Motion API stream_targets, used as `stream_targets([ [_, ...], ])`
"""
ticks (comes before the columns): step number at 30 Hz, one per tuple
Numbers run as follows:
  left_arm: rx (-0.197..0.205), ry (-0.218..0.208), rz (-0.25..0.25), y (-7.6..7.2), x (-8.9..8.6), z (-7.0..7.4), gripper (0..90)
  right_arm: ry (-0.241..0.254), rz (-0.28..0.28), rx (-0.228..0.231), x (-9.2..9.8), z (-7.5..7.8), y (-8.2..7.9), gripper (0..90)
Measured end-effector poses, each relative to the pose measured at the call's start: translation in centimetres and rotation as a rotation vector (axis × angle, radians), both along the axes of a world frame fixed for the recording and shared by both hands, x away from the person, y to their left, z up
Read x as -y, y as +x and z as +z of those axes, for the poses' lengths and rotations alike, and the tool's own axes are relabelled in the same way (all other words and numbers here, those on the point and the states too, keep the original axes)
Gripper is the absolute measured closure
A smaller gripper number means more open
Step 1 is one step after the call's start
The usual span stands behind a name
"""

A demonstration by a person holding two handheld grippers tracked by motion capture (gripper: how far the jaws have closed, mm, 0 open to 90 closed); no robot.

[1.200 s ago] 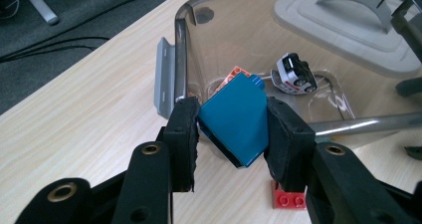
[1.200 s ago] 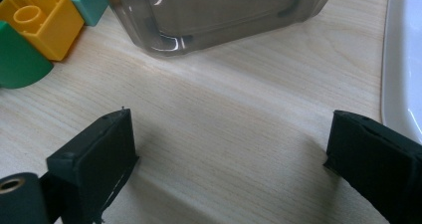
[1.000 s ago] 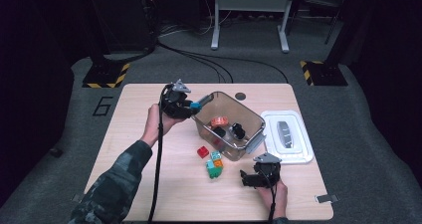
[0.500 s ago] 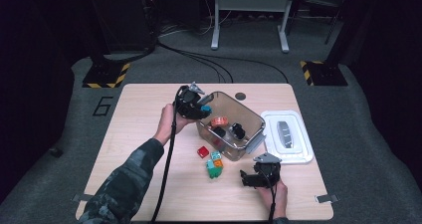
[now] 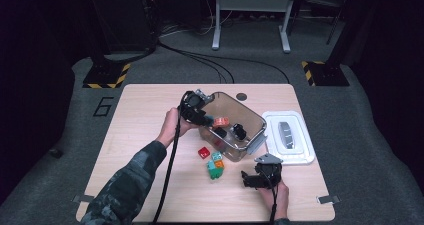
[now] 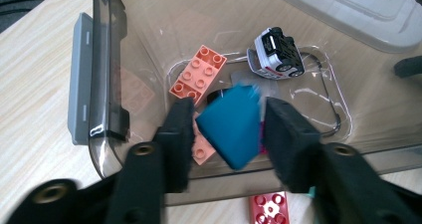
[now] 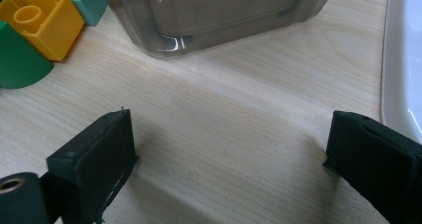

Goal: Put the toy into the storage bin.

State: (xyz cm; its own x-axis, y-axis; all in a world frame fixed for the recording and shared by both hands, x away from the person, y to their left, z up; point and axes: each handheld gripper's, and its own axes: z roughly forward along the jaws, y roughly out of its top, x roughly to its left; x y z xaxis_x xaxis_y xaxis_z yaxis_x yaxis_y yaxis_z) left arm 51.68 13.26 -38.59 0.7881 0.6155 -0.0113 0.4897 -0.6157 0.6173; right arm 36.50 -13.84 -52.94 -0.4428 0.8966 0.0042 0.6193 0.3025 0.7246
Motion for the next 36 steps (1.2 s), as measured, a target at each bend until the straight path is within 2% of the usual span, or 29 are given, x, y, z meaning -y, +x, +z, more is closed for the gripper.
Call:
stream_targets([
  [1, -0.001, -0.009, 0.001, -0.2, -0.1, 0.2, 46.9, 0.0, 0.0, 0.0, 0.0, 0.0, 0.0, 4.2],
  [5, 0.039, -0.037, 0.013, -1.3, -0.8, 1.2, 35.2, -0.001, 0.0, 0.001, 0.0, 0.0, 0.0, 4.3],
  [9, 0.07, -0.043, 0.011, -2.6, -1.7, 2.0, 26.9, 0.0, -0.001, 0.0, 0.0, 0.0, 0.0, 4.3],
  [15, 0.105, -0.062, 0.025, -4.4, -3.5, 1.9, 18.7, 0.001, -0.001, -0.001, 0.0, 0.0, 0.0, 4.3],
  [18, 0.102, -0.079, 0.031, -5.2, -4.2, 1.4, 17.2, -0.001, -0.003, 0.001, 0.0, 0.0, 0.0, 4.3],
  [24, 0.084, -0.07, 0.05, -6.2, -5.1, -1.1, 15.1, -0.002, -0.003, 0.001, 0.0, 0.0, 0.0, 4.3],
  [27, 0.062, -0.08, 0.061, -6.6, -5.2, -3.0, 14.6, -0.002, -0.003, 0.002, 0.0, 0.0, 0.0, 4.3],
  [31, 0.038, -0.052, 0.056, -7.1, -4.6, -5.5, 15.2, -0.002, -0.003, 0.002, 0.0, 0.0, 0.0, 4.3],
  [36, 0.021, -0.065, 0.06, -7.5, -3.5, -8.3, 15.8, -0.002, -0.003, 0.002, 0.0, 0.0, 0.0, 4.4],
])
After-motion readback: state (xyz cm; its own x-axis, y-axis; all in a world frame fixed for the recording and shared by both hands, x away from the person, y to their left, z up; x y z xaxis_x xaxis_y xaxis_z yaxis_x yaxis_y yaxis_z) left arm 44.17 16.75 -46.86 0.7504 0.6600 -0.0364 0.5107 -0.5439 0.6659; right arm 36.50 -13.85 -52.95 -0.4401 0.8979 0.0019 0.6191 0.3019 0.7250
